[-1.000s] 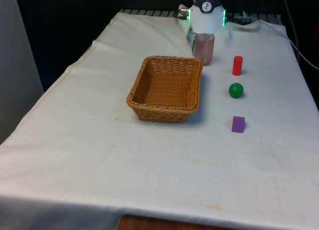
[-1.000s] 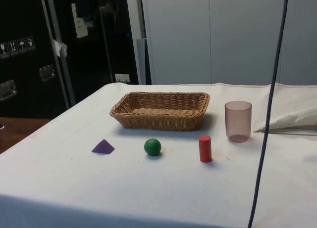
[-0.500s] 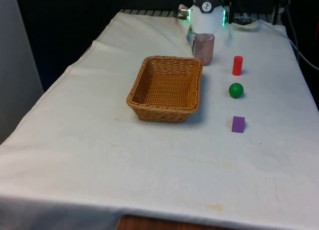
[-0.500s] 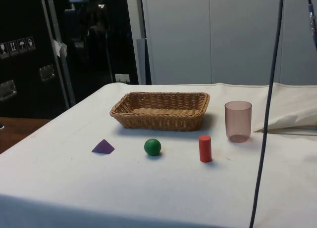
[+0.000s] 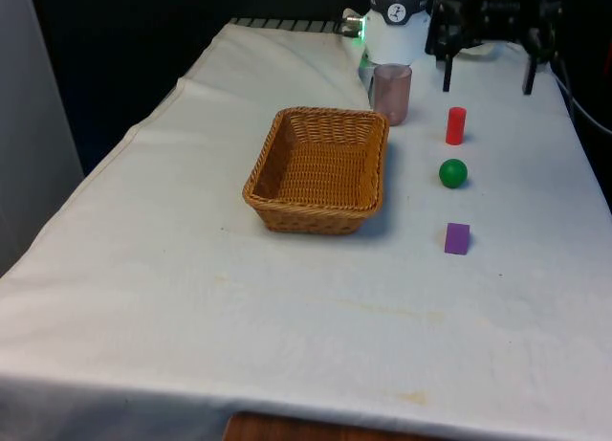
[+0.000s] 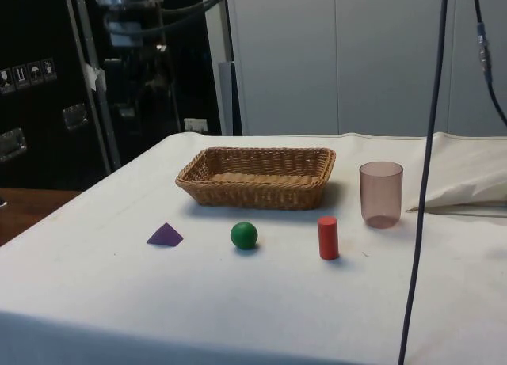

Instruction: Pick up the triangular block and place it into the basket.

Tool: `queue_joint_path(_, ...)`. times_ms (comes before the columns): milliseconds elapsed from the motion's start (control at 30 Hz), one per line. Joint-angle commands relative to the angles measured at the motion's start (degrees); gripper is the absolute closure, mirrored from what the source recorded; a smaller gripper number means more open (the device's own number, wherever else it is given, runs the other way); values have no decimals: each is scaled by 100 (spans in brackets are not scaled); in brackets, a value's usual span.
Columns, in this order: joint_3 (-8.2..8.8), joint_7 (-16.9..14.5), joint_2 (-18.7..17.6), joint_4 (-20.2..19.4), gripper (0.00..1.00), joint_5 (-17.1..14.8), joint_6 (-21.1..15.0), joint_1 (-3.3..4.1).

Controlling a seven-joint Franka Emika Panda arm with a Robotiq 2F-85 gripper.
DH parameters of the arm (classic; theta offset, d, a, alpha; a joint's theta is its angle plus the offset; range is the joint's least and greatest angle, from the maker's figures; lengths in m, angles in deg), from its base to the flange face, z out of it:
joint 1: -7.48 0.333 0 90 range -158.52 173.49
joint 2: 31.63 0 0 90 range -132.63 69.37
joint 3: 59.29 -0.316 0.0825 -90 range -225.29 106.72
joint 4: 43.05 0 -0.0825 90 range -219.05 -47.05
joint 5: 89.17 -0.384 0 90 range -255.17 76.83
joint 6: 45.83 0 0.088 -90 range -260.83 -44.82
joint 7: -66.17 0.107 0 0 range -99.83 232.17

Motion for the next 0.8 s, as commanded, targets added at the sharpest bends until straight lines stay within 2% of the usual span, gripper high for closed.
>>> queue_joint_path(0,-6,17,-46,-57,0,-11,-166,6)
queue_joint_path(200,-23,17,-195,-166,0,-11,-527,11)
queue_joint_path(233,-17,0,-195,-132,0,0,-424,0)
queue_joint_path(267,-29,17,-218,-183,0,-6,-579,11)
queue_joint_path(467,-40,-46,-338,-332,0,6,-968,23)
queue_joint_path(500,-34,-46,-321,-309,0,0,-871,17)
queue_joint_path(633,-46,-120,-447,-430,0,0,-1249,23)
queue_joint_path(733,-46,-172,-521,-464,0,6,-1381,23)
queue_joint_path(767,-40,-166,-510,-453,0,0,-1318,23)
